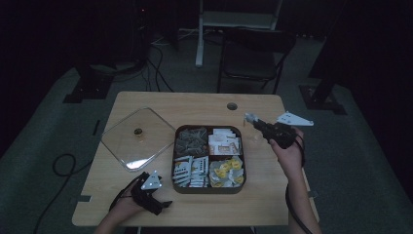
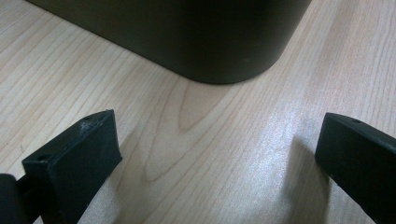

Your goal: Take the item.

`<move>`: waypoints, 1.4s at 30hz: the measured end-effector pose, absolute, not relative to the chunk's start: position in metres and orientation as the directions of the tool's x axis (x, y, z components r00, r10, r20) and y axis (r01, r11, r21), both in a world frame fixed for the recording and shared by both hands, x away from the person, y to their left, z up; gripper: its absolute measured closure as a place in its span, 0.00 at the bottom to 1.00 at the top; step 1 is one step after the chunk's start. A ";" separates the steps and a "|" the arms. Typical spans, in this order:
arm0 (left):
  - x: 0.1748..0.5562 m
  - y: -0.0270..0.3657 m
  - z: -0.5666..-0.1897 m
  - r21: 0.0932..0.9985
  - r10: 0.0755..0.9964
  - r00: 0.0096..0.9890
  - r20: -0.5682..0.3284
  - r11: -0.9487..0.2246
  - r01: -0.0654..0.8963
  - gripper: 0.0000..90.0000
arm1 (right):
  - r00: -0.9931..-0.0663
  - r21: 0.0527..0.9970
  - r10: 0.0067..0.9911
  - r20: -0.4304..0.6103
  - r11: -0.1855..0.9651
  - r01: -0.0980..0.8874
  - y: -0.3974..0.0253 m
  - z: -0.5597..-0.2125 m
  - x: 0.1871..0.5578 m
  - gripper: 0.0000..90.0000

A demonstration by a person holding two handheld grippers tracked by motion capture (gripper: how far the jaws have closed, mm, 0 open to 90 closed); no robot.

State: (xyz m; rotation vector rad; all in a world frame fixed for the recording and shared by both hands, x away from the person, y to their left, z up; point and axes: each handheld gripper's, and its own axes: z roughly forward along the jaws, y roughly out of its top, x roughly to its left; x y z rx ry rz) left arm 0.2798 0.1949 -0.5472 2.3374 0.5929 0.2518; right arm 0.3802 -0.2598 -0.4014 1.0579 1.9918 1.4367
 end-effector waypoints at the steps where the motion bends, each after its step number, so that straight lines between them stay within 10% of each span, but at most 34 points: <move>1: 0.280 0.195 -0.547 0.678 0.482 0.876 0.015 -0.649 0.345 0.00 | -0.588 0.936 0.806 0.064 0.155 0.315 -0.262 -0.402 0.381 0.95; 35: 0.280 0.195 -0.547 0.678 0.482 0.876 0.014 -0.648 0.346 0.00 | -0.396 0.859 0.910 0.126 0.099 0.502 -0.309 -0.458 0.422 0.93; 42: 0.280 0.195 -0.547 0.678 0.482 0.876 0.014 -0.648 0.346 0.00 | -0.380 0.859 0.916 0.128 0.089 0.504 -0.308 -0.460 0.427 0.70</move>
